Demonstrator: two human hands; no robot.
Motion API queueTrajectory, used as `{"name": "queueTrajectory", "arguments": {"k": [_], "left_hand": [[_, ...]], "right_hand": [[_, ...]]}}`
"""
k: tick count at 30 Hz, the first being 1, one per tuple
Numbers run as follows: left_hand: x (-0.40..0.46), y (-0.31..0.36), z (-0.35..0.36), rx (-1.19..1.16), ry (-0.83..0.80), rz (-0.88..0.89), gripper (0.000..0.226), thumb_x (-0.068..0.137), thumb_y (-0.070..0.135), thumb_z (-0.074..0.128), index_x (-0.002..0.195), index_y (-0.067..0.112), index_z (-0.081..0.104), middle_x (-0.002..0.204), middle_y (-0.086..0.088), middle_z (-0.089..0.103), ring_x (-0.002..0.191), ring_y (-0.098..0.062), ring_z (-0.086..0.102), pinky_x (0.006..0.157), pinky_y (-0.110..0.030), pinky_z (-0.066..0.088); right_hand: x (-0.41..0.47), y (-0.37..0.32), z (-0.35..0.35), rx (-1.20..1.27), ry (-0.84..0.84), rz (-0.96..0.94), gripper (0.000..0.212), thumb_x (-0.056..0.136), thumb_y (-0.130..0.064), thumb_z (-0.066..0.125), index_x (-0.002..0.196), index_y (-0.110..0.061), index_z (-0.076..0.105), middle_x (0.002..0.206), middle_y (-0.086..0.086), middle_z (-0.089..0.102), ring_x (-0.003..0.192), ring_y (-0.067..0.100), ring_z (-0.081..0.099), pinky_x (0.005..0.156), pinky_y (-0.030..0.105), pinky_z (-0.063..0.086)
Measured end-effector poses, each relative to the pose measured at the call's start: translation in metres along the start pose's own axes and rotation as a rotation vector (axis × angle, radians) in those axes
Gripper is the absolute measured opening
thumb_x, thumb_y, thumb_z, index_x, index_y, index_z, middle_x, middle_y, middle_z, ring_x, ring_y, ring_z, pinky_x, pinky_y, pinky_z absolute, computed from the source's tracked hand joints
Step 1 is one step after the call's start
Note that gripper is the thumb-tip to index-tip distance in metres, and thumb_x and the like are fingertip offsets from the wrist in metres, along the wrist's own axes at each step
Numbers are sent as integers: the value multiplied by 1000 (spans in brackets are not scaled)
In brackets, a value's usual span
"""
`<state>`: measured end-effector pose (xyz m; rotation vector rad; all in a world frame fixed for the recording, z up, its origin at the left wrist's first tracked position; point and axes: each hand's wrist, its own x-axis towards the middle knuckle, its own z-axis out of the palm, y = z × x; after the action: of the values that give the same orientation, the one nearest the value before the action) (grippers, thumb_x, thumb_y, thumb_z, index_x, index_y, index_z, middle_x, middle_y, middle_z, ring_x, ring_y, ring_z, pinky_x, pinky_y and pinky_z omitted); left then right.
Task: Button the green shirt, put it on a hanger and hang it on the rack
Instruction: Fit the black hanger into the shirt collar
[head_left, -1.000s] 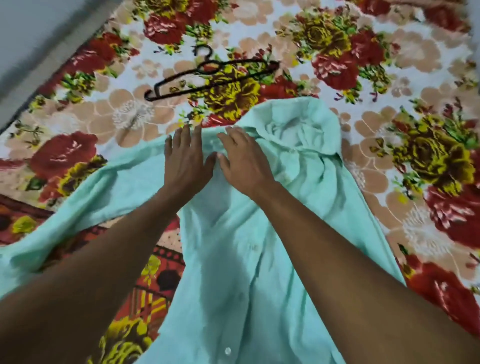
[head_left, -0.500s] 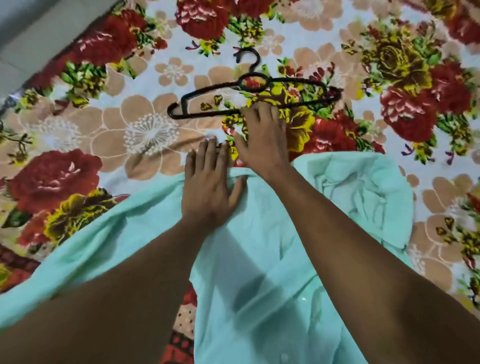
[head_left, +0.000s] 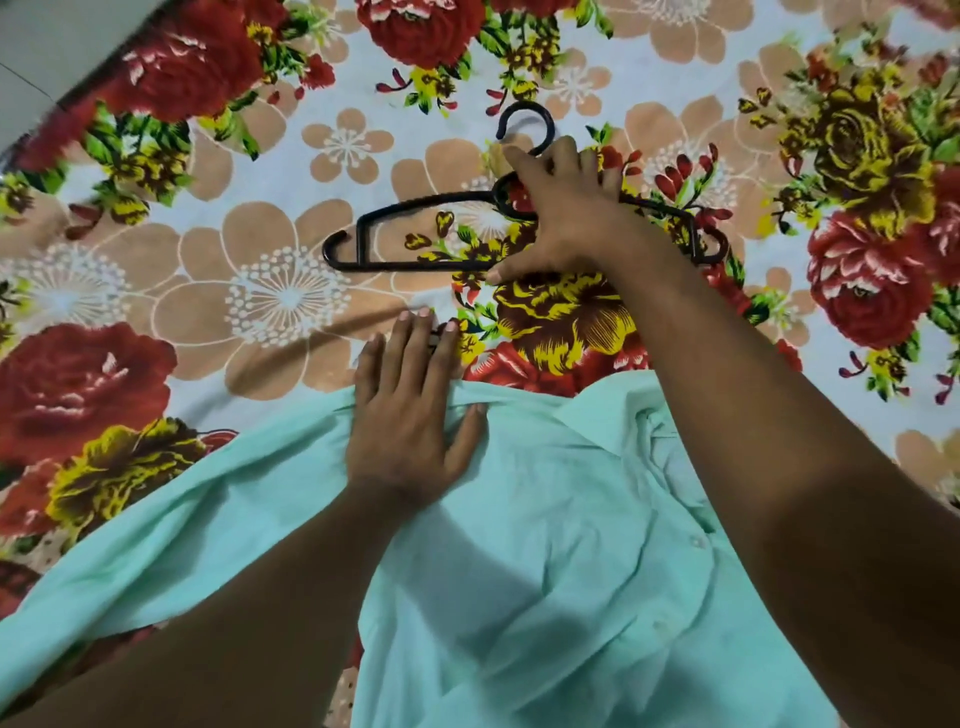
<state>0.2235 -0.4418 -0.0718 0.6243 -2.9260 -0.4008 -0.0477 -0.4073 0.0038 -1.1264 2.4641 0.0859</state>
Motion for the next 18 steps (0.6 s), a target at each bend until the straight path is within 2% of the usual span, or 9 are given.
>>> {"name": "queueTrajectory", "arguments": {"k": [3, 6, 10, 15, 18], "left_hand": [[2, 0, 0, -5, 21, 1, 77, 98, 54, 44, 163, 14, 30, 171, -11, 24, 162, -28, 13, 127, -56, 16], [3, 1, 2, -4, 37, 8, 77, 98, 54, 43, 162, 14, 32, 170, -11, 27, 161, -28, 16, 127, -56, 16], [2, -2, 5, 5, 56, 17, 76, 97, 53, 45, 162, 15, 33, 169, -12, 29, 160, -30, 19, 126, -56, 17], [0, 1, 4, -19, 72, 29, 73, 97, 52, 44, 160, 15, 37, 167, -14, 33, 158, -33, 23, 126, -56, 16], [1, 4, -1, -34, 55, 28, 72, 97, 51, 43, 160, 17, 36, 167, -16, 31, 158, -34, 21, 127, -56, 14]], "right_hand": [[-3, 4, -3, -63, -72, -79, 133, 67, -70, 84, 165, -34, 2, 165, 19, 11, 152, 45, 14, 121, 62, 15], [-10, 6, -1, -45, -52, -112, 122, 72, -62, 85, 165, -31, 11, 165, 16, 16, 151, 43, 18, 123, 62, 17], [-33, -1, 0, -73, 88, -124, 115, 70, -56, 84, 161, -22, 24, 158, 16, 29, 146, 40, 31, 117, 63, 29], [-91, 23, -17, -108, 343, -27, 111, 70, -54, 78, 160, -15, 26, 154, 19, 35, 139, 40, 39, 103, 58, 47], [-141, 52, -33, -152, 430, 62, 108, 68, -53, 75, 158, -14, 29, 149, 21, 39, 134, 41, 42, 99, 57, 47]]}}
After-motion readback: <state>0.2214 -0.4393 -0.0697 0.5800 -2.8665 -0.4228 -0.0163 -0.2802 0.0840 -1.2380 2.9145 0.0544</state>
